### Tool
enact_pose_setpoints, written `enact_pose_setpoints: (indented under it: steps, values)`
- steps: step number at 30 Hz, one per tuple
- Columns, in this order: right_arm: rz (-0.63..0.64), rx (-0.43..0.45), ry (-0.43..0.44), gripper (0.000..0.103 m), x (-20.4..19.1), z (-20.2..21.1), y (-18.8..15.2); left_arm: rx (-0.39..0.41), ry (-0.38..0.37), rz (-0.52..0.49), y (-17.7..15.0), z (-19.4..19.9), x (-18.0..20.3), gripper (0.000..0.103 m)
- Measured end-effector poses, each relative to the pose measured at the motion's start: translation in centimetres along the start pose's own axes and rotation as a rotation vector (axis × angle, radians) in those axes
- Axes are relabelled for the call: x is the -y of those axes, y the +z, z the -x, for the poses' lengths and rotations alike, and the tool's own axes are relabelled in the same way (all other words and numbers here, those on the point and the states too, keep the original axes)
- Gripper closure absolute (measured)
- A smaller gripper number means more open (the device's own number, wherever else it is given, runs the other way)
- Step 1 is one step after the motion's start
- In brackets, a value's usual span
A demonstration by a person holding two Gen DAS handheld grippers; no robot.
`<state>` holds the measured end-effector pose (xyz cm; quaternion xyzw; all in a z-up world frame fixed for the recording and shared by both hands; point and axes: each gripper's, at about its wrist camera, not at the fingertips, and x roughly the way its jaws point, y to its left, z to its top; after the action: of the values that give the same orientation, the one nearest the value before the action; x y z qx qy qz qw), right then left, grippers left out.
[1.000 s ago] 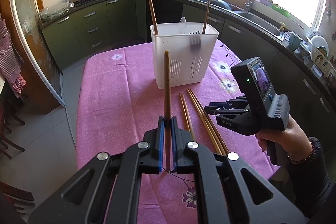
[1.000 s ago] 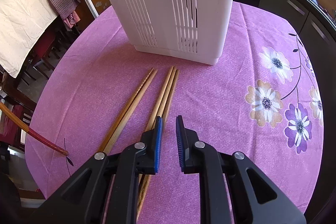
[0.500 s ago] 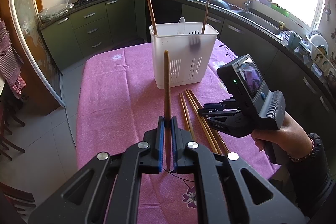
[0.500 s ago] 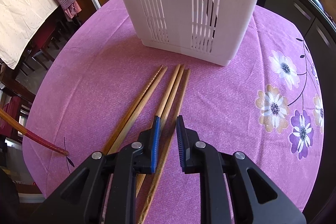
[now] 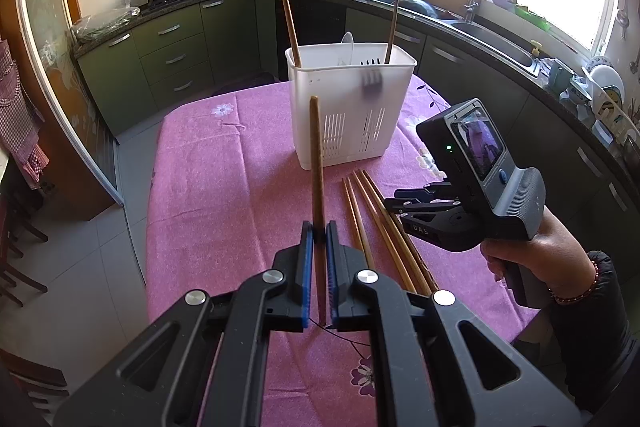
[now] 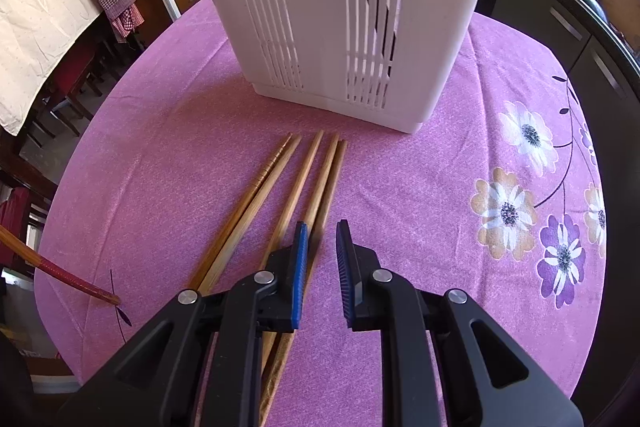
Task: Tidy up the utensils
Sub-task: 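Hold the chopstick up with the left gripper while the right gripper grasps another chopstick, then lift the chopstick upright with the right gripper while the left carries its chopstick to the holder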
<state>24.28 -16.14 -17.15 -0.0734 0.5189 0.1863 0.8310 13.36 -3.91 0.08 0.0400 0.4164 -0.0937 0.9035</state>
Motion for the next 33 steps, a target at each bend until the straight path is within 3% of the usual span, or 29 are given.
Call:
enact_pose_setpoints:
  steps: [19, 33]
  values:
    - [0.014, -0.006, 0.009, 0.087, 0.2, 0.3, -0.5, 0.001, -0.003, -0.005, 0.1, 0.0, -0.1, 0.096]
    - [0.034, -0.021, -0.04, 0.089, -0.8, -0.7, -0.2, 0.002, -0.006, -0.009, -0.1, -0.1, -0.4, 0.096]
